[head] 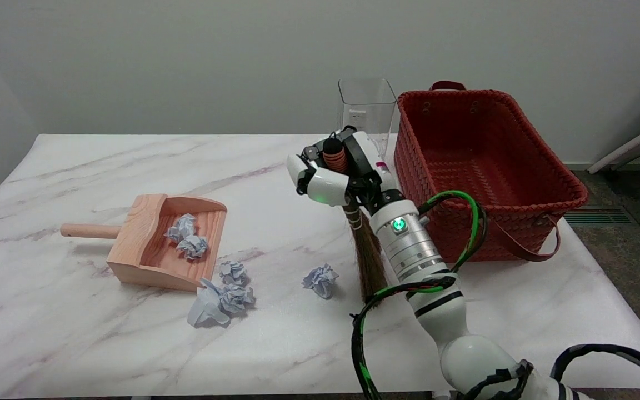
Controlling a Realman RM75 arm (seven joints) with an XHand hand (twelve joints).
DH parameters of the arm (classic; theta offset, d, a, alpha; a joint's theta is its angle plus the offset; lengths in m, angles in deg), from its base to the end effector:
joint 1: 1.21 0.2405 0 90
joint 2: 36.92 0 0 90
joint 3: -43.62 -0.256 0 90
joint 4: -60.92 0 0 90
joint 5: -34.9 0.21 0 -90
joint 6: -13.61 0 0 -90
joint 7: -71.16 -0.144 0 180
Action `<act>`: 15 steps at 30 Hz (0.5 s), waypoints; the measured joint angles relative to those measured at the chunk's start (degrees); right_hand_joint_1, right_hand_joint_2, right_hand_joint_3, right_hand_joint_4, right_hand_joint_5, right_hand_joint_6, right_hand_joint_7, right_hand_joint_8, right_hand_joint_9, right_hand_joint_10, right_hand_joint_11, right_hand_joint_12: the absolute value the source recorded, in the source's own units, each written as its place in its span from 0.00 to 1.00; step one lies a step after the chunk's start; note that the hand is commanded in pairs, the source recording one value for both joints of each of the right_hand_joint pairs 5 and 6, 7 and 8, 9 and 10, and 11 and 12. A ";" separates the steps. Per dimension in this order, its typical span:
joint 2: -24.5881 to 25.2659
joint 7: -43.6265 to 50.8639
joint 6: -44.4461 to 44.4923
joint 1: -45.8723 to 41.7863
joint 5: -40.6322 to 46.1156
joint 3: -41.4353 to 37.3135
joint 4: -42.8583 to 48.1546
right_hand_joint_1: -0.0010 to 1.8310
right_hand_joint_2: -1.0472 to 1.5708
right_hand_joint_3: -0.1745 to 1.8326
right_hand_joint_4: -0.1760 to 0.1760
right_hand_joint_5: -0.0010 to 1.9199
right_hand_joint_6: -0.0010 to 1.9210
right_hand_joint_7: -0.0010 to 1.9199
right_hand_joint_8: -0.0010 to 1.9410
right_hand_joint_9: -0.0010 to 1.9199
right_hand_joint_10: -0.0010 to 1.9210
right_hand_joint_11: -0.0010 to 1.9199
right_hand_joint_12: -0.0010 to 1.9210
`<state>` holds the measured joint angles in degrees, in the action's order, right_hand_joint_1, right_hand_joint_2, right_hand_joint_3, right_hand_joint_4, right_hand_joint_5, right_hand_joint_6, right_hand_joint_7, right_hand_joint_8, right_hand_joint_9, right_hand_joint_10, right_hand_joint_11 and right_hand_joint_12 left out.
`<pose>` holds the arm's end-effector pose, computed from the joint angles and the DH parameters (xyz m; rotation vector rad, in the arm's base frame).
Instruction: Sweep the paper ball into the dustpan.
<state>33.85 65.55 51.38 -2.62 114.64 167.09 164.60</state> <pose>-0.1951 -0.3025 0.2010 1.4988 -0.8585 1.2383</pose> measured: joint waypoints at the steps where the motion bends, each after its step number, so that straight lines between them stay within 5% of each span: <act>1: 0.44 0.45 0.26 -0.06 0.14 0.31 0.09 0.53 0.96 0.71 0.50 1.00 1.00 1.00 0.99 1.00 1.00 0.95 0.95; 15: 5.30 2.29 0.64 3.60 1.37 2.49 -2.95 0.53 0.94 0.73 0.50 1.00 1.00 1.00 0.99 1.00 1.00 0.96 0.96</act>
<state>39.14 67.84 52.03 0.98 116.01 169.58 161.65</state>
